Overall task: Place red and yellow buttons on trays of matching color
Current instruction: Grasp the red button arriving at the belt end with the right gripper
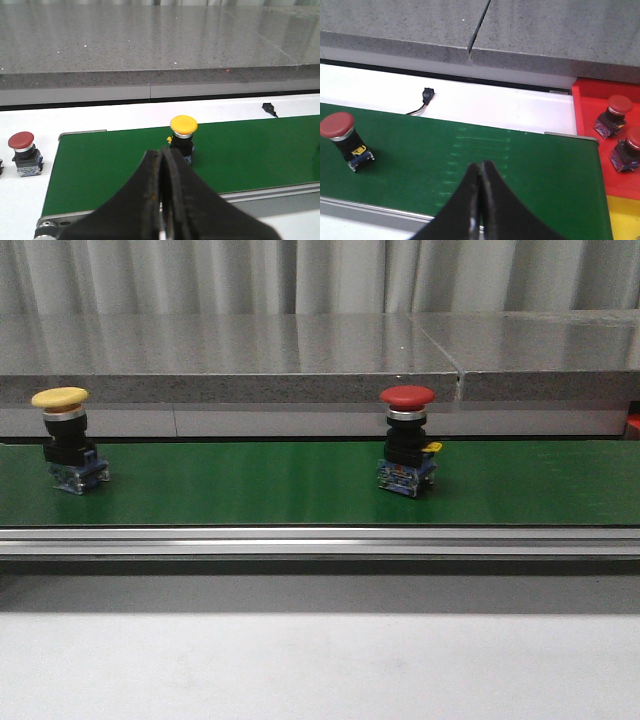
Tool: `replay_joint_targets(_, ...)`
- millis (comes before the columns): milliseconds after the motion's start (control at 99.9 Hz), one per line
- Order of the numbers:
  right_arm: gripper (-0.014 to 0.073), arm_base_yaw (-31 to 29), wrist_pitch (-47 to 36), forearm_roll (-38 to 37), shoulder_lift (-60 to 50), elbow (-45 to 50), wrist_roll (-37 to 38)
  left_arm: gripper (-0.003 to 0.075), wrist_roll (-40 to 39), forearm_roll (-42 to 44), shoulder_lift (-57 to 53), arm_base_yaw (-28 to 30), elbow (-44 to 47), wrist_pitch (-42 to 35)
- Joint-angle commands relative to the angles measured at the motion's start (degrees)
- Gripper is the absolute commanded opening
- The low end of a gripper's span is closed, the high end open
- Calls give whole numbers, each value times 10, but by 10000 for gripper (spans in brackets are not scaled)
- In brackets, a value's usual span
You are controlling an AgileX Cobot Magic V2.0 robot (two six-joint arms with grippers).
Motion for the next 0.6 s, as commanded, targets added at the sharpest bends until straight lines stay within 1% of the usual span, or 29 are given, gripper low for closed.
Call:
replay_joint_targets(0,60,0,-24,8,-2,-15,-6,-19,-1,-5,4,-4,-16,-43)
replay_joint_targets(20,87,0,-21,8,-2,-15,-6,-19,-1,-5,4,-4,-16,-43)
replay_joint_targets(60,189,0,-14,8,-2,-15,-6,-19,-1,-5,4,-4,-16,-43)
replay_joint_targets(70,227,0,-13,8,-2,-15,-6,-19,-1,-5,4,-4,-16,-43)
replay_joint_targets(90,268,0,-10,8,-2,-15,-6,-19,-1,-5,4,-4,-16,-43)
replay_joint_targets(140,435,0,-4,8,-2,-15,-6,-19,-1,-5,4,-4,-16,-43)
replay_joint_targets(160,475,0,-2,8,-2,-15,-6,-19,-1,-5,4,-4,-16,-43)
replay_joint_targets(190,566,0,1,8,-2,-15,-6,-19,-1,-5,4,-4,-16,-43)
replay_joint_targets(210,611,0,4,10,-2,-15,-6,-19,-1,-5,4,-4,-16,-43)
replay_joint_targets(250,673,0,8,20,-2,-15,-5,-19,-1,-5,4,-4,-16,-43)
replay_joint_targets(310,643,0,14,44,-2,-15,-5,-19,-1,-5,4,-4,-16,-43)
replay_joint_targets(400,633,0,28,70,2,-18,-7,-19,-1,-5,4,-4,-16,-43)
replay_joint_targets(591,633,0,83,73,56,-57,-42,-19,-1,-5,4,-4,-16,-43)
